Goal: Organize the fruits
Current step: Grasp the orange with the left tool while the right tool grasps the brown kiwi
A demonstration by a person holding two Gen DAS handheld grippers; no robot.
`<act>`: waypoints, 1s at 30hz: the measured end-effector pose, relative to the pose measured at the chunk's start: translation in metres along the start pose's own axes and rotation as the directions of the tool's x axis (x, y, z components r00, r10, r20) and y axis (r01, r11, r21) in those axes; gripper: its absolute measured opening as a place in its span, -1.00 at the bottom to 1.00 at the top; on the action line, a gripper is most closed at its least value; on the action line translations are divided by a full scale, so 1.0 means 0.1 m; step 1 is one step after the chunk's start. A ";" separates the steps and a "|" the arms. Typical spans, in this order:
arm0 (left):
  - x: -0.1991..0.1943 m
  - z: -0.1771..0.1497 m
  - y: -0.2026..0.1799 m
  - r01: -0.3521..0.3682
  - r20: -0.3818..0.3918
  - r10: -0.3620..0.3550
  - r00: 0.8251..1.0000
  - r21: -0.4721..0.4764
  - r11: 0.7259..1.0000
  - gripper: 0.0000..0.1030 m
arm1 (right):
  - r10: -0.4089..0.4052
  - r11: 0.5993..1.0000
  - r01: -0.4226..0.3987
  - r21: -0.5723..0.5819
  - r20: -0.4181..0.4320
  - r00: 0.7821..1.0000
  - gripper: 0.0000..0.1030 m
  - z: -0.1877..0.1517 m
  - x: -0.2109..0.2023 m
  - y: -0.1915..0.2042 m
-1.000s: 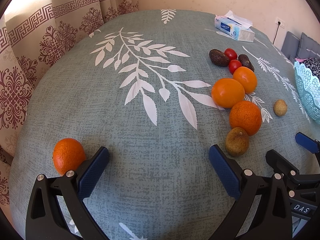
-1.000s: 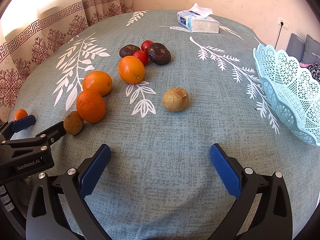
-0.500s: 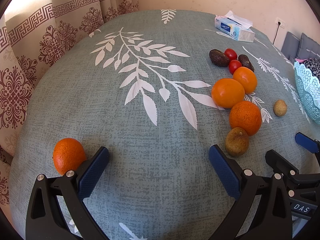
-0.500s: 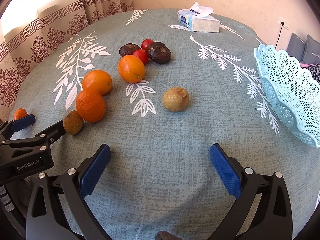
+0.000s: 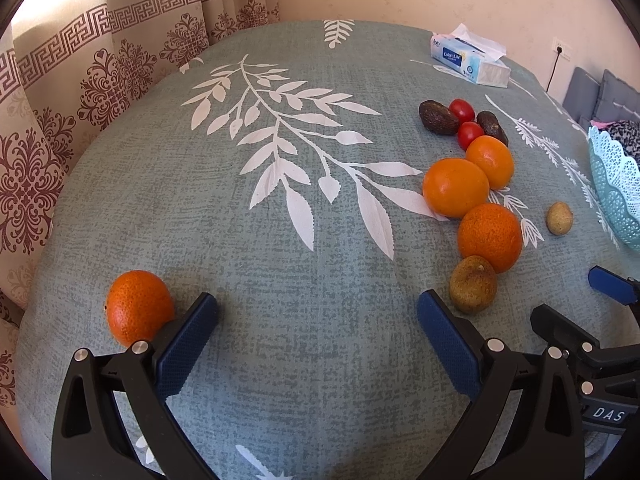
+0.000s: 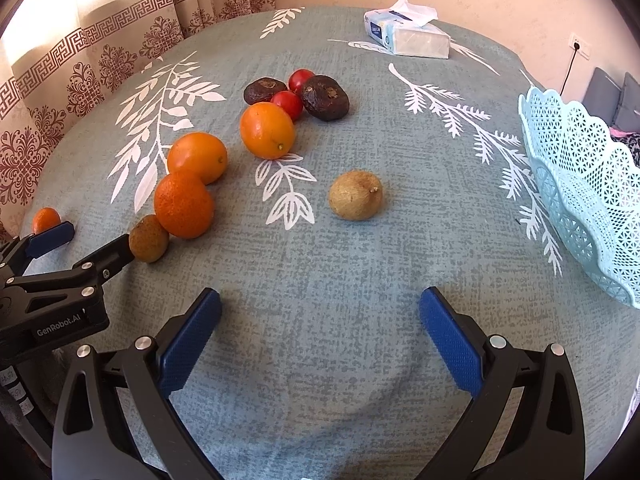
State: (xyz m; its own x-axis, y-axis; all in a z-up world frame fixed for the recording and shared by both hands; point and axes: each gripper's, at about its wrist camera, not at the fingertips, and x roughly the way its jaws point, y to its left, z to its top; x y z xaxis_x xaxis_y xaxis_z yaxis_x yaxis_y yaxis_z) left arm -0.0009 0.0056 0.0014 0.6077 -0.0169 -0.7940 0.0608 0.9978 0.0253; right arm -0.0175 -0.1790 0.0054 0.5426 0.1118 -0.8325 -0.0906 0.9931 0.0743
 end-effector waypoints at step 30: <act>-0.60 -0.12 0.96 0.130 0.178 -0.105 0.978 -0.133 0.983 0.86 | 0.184 0.980 -0.192 0.050 0.123 0.975 0.96 -0.02 -0.26 -0.15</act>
State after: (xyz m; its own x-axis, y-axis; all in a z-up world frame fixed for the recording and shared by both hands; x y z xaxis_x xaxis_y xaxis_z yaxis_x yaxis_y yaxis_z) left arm -0.0413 0.1036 0.0443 0.7291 -0.1328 -0.6714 0.0331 0.9867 -0.1592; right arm -0.0318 -0.1965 0.0245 0.6150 0.2966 -0.7306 -0.1512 0.9537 0.2598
